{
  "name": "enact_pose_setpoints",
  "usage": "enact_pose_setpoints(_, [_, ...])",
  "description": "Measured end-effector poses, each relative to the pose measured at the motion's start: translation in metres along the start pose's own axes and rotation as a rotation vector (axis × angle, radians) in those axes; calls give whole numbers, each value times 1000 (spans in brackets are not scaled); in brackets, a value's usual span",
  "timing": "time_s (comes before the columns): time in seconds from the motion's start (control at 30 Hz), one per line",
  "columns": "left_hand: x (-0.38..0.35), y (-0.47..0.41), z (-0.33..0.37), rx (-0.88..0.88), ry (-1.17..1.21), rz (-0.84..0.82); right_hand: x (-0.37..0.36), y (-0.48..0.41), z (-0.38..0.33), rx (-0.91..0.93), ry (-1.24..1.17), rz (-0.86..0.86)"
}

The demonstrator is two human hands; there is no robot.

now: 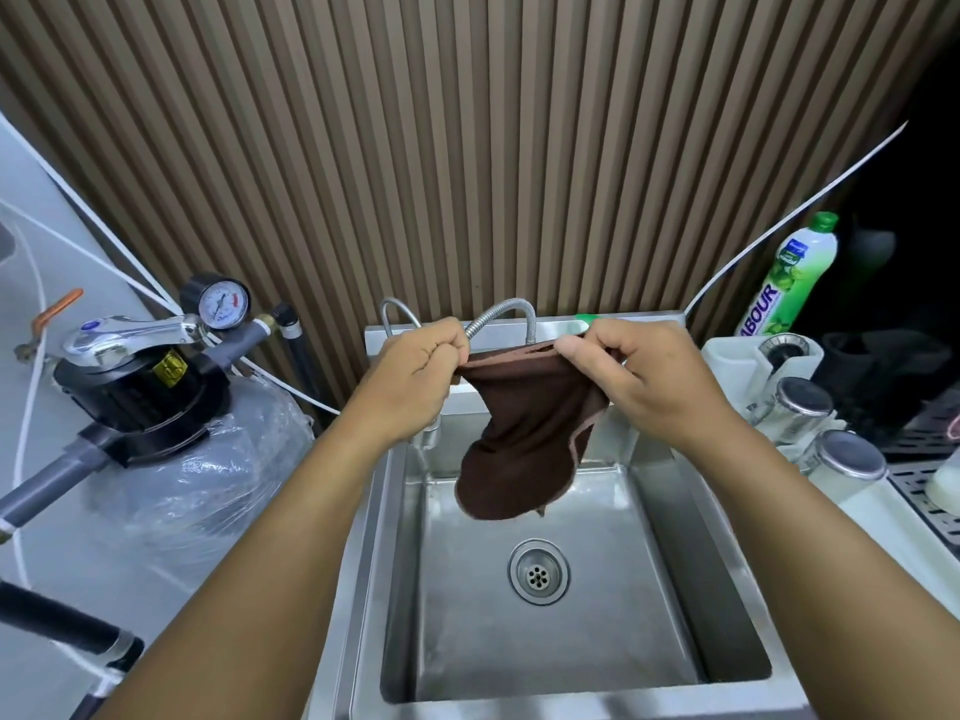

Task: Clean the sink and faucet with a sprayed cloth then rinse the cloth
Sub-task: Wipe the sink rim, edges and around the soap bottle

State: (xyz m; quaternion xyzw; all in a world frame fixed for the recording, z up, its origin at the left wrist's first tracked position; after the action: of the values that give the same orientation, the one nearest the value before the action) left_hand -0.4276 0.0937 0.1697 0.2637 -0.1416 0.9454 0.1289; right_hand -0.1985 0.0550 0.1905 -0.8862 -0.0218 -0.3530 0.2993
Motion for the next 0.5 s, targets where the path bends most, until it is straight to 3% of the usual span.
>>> enact_pose_setpoints(0.13, [7,-1,6,-22,196,14,4,0,5,-83,-150,-108])
enact_pose_setpoints(0.23, [9,3,7,-115,119,-27,5,3,6,-138,-226,-237])
enact_pose_setpoints(0.37, [3,7,2,-151,-20,-106,10,5,11,-148,-351,-252])
enact_pose_setpoints(0.5, [5,5,1,-110,110,-68,14,7,17,-246,-434,-204])
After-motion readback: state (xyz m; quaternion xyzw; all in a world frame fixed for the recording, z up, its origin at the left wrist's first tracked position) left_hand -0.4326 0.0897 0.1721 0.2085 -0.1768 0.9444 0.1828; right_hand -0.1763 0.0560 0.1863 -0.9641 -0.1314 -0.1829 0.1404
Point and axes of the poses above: each hand's wrist, its own y-axis away from the middle knuckle, its own x-axis out of the back of the hand, z = x × y, the point moved 3 cm from there along -y, towards the middle knuckle, and after that the axes turned 5 degrees about -z, right-handed, at the moved point
